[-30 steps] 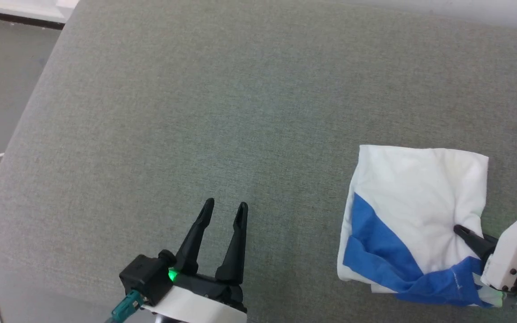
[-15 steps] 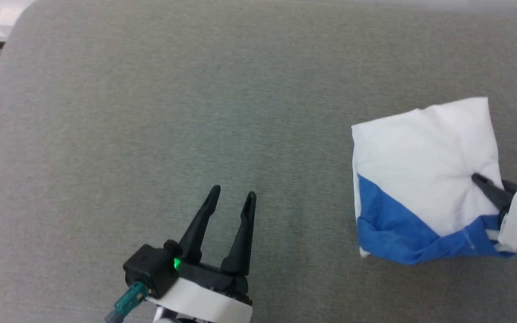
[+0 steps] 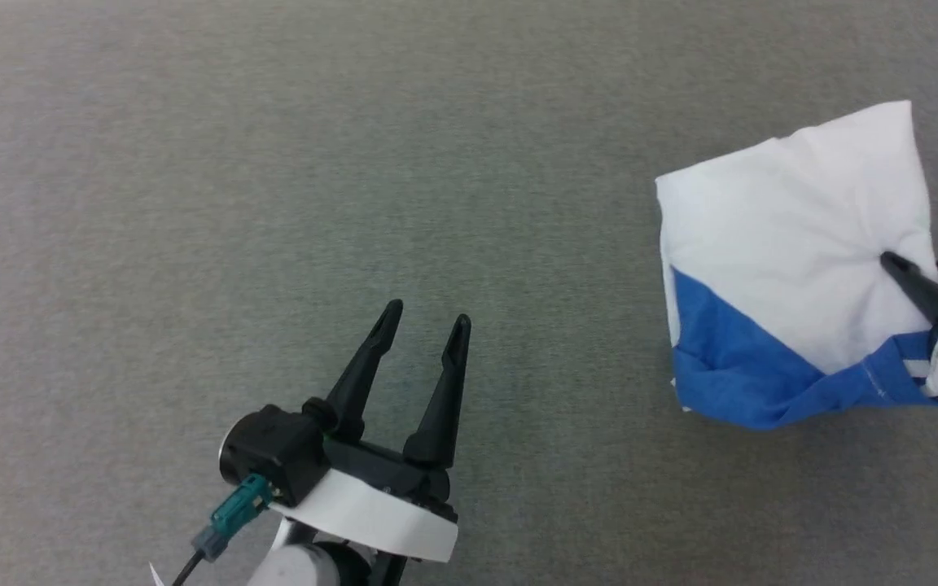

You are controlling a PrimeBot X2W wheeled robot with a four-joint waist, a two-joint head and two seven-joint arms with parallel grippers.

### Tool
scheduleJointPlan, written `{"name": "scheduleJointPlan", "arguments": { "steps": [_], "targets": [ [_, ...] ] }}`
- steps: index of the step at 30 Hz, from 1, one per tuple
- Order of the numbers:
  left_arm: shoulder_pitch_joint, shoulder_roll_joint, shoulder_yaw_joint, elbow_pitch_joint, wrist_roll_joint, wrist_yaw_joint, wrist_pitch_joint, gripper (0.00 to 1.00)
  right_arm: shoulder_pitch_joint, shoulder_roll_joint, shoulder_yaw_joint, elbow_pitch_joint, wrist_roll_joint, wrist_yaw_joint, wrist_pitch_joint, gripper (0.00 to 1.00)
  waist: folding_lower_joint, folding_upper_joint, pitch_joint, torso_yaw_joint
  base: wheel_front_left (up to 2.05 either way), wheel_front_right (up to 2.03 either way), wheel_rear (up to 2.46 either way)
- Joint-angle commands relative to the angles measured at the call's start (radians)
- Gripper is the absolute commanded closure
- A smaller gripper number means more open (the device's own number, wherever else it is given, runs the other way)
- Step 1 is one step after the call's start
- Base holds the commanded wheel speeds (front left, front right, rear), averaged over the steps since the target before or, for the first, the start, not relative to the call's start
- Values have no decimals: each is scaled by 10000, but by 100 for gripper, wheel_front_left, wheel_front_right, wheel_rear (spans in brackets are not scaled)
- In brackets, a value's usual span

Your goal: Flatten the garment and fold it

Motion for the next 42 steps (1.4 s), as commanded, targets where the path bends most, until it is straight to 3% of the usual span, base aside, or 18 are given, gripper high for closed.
{"name": "scheduleJointPlan", "arguments": {
  "steps": [1,11,18,36,42],
  "targets": [
    [-253,47,-40,-87,102,38,57,0,-268,-267,101,50,83,-9,-213,100,-1,0,420,-589,0,0,0],
    [-688,107,-121,-373,399,175,197,0,-940,-1374,207,486,102,-9,-898,100,-1,0,1199,-816,0,0,0],
    [-1107,205,-146,-919,912,398,189,0,-1615,-2771,93,1079,-153,-9,-1459,100,-1,0,2046,-812,0,0,0],
    [-1998,283,-529,-1650,1767,606,513,0,-2662,-5301,-514,4135,-470,-9,-2932,100,-1,0,4013,-269,0,0,0],
    [-2181,226,-711,-1647,1880,608,557,0,-3054,-5748,-381,5225,-642,-9,-3327,100,-1,0,4307,-83,0,0,0]
  ]
}}
